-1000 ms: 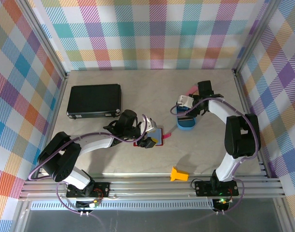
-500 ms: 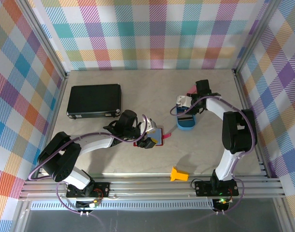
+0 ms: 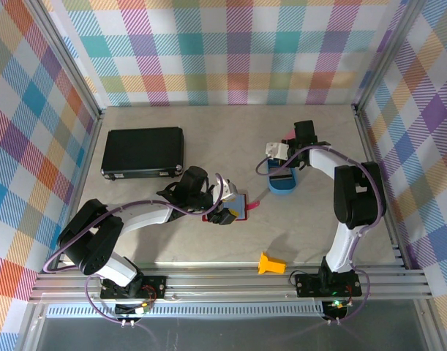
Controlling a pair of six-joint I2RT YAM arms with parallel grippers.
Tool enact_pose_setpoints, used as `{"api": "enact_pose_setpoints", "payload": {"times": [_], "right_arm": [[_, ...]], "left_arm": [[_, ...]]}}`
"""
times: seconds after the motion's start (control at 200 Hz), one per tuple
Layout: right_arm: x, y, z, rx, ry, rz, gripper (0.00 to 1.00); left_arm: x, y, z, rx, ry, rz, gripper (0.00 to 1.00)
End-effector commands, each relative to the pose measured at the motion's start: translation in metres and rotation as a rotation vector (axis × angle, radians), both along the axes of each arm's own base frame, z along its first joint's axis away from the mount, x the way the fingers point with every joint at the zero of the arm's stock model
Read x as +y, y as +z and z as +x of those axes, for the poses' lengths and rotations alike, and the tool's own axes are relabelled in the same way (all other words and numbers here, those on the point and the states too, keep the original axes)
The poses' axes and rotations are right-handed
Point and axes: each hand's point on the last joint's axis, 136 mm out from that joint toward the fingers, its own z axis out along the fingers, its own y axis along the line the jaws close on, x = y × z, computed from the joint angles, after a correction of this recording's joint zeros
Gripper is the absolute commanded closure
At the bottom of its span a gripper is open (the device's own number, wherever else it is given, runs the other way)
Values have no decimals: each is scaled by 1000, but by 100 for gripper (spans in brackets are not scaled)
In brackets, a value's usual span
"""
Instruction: Put the credit cards into the card holder
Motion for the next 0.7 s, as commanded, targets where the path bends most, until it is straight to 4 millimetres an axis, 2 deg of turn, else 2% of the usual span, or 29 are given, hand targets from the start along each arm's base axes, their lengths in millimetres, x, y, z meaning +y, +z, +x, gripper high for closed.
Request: {"api": "enact_pose_setpoints", "payload": {"times": [0.0,0.29,0.695], "right_arm": [[3,11,5,-35,2,7,57],[1,25,4,-58,-14,13,82],[0,38,3,-62,-36,44,89]], "left_arm": [[-8,6,-2,-14,-30,-10,34],[-9,4,-3,-4,-35,-11,34],[-10,3,-4,5,-36,-10,34]]}}
